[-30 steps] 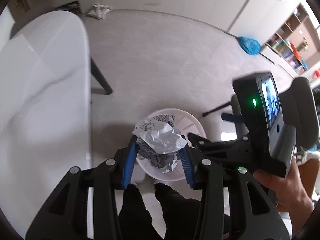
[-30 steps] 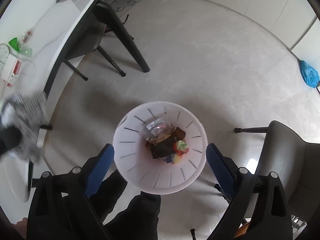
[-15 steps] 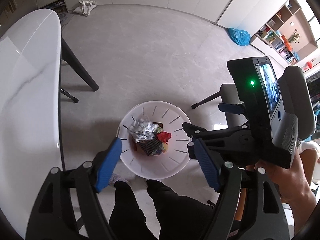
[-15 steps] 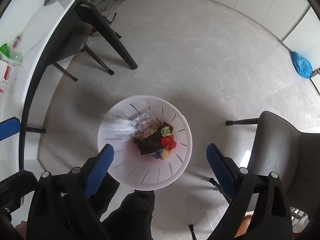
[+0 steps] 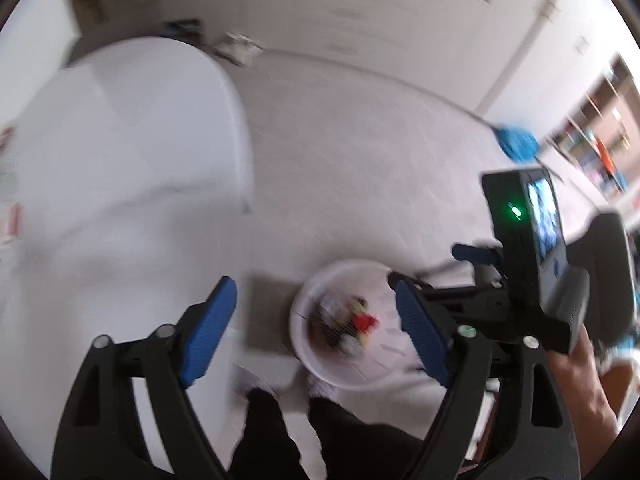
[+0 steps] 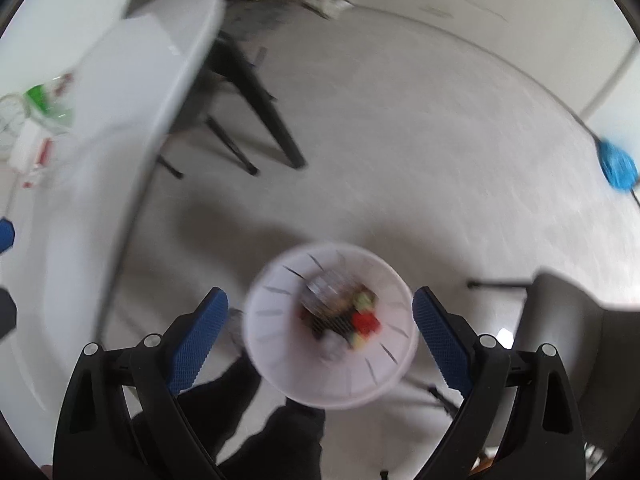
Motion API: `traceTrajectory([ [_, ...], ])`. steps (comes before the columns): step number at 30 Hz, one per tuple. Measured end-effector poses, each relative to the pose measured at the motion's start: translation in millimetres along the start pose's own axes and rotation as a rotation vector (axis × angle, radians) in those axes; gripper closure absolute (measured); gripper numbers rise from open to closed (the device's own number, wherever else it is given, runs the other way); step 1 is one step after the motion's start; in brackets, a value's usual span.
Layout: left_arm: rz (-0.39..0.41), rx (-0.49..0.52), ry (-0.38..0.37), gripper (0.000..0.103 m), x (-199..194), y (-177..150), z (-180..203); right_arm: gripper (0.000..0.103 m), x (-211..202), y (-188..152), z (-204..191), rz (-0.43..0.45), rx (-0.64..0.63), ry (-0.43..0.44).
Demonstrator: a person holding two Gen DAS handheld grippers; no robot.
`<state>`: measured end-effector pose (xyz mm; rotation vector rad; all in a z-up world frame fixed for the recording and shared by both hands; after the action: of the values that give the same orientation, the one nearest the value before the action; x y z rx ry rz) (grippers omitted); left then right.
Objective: Collect trash
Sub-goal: 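Grasp the red-and-white medicine box with the right tool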
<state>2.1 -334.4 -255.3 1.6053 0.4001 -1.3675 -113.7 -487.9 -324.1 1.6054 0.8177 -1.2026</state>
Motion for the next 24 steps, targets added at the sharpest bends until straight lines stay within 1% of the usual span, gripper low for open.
traceTrajectory([
  [2,0.046,-0.043,0.053,0.024,-17.3,11.3,-30.5,0.010,-8.4,27.5,-34.8,0.032,-0.073,0.029],
  [4,0.095,-0.117,0.117,0.024,-38.5,20.8,-74.0,0.010,-14.5,55.0,-73.7,0.062,-0.151,0.062],
  [6,0.121,-0.186,0.160,0.024,-53.3,23.4,-109.6,0.010,-17.6,77.4,-112.4,0.083,-0.220,0.095],
  [7,0.132,-0.222,0.177,0.024,-60.0,23.3,-127.4,0.010,-18.7,90.8,-138.6,0.095,-0.266,0.117],
  [9,0.159,-0.307,0.231,0.024,-76.0,21.0,-171.2,0.010,-17.9,107.7,-177.1,0.106,-0.330,0.149],
  [11,0.172,-0.377,0.280,0.024,-87.7,15.1,-210.5,0.009,-13.7,124.1,-220.4,0.110,-0.397,0.183],
  [14,0.183,-0.460,0.338,0.023,-101.0,8.8,-257.3,0.009,-4.2,142.9,-281.9,0.107,-0.491,0.225],
  [15,0.186,-0.499,0.368,0.023,-106.6,4.1,-281.6,0.009,-1.6,147.9,-300.8,0.104,-0.521,0.235],
  [17,0.192,-0.544,0.399,0.019,-112.3,-1.3,-312.0,0.008,5.5,160.1,-343.2,0.099,-0.594,0.257],
  [18,0.196,-0.574,0.414,0.019,-116.6,-4.6,-328.8,0.007,7.6,164.2,-362.5,0.098,-0.631,0.265],
  [19,0.199,-0.605,0.426,0.019,-121.5,-10.7,-347.7,0.007,11.9,169.3,-388.8,0.096,-0.688,0.271],
  [21,0.199,-0.657,0.449,0.019,-127.6,-20.4,-380.4,0.003,18.3,178.2,-427.1,0.104,-0.778,0.277],
  [24,0.193,-0.723,0.492,0.019,-129.7,-34.4,-425.4,0.003,30.7,194.5,-492.6,0.125,-0.945,0.277],
])
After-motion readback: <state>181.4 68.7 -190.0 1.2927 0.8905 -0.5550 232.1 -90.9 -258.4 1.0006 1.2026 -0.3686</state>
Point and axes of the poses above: each gripper's, at about its wrist camera, not at the fingertips, and x roughly the way its jaws point, z to its right, y to its top, the point moved 9 cm from there along x, roughly the way its jaws point, and after that the axes turned 5 degrees about -x, right-handed, at the moved point
